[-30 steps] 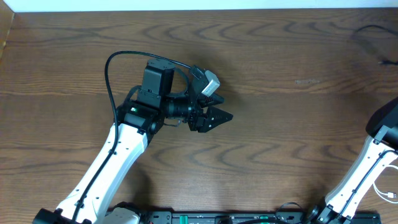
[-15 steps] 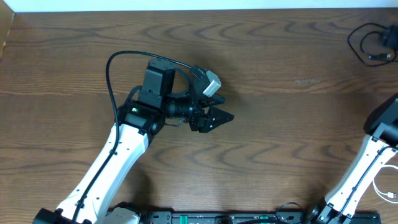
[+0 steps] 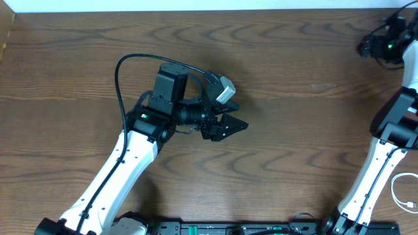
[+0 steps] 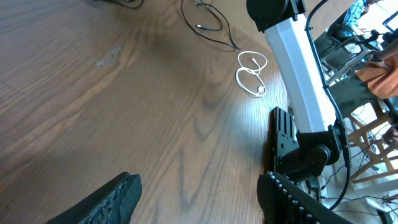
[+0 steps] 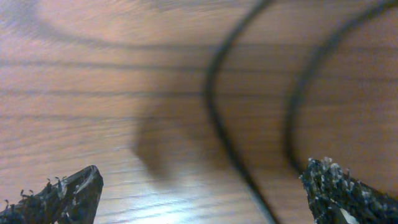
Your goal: Untangle cables
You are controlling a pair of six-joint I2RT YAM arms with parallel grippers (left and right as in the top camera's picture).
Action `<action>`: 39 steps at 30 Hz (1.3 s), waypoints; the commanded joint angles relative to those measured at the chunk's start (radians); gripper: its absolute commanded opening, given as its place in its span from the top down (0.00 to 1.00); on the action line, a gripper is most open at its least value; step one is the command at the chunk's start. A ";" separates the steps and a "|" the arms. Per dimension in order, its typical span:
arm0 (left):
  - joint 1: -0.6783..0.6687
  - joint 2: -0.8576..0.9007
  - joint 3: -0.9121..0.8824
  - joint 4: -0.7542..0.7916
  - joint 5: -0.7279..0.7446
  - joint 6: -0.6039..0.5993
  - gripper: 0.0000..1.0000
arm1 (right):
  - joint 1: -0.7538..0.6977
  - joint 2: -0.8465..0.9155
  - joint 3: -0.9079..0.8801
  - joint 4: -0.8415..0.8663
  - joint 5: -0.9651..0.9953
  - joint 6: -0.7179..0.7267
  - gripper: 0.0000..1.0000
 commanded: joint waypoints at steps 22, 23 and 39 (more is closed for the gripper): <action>-0.003 -0.011 0.004 -0.005 -0.006 0.014 0.35 | 0.137 -0.005 -0.134 0.145 0.093 -0.040 0.01; -0.003 -0.011 0.004 -0.007 -0.005 0.014 0.35 | 0.135 -0.004 -0.136 0.146 0.108 -0.039 0.01; -0.003 -0.011 0.004 -0.014 -0.005 0.014 0.35 | 0.032 0.045 -0.137 0.144 0.145 0.036 0.01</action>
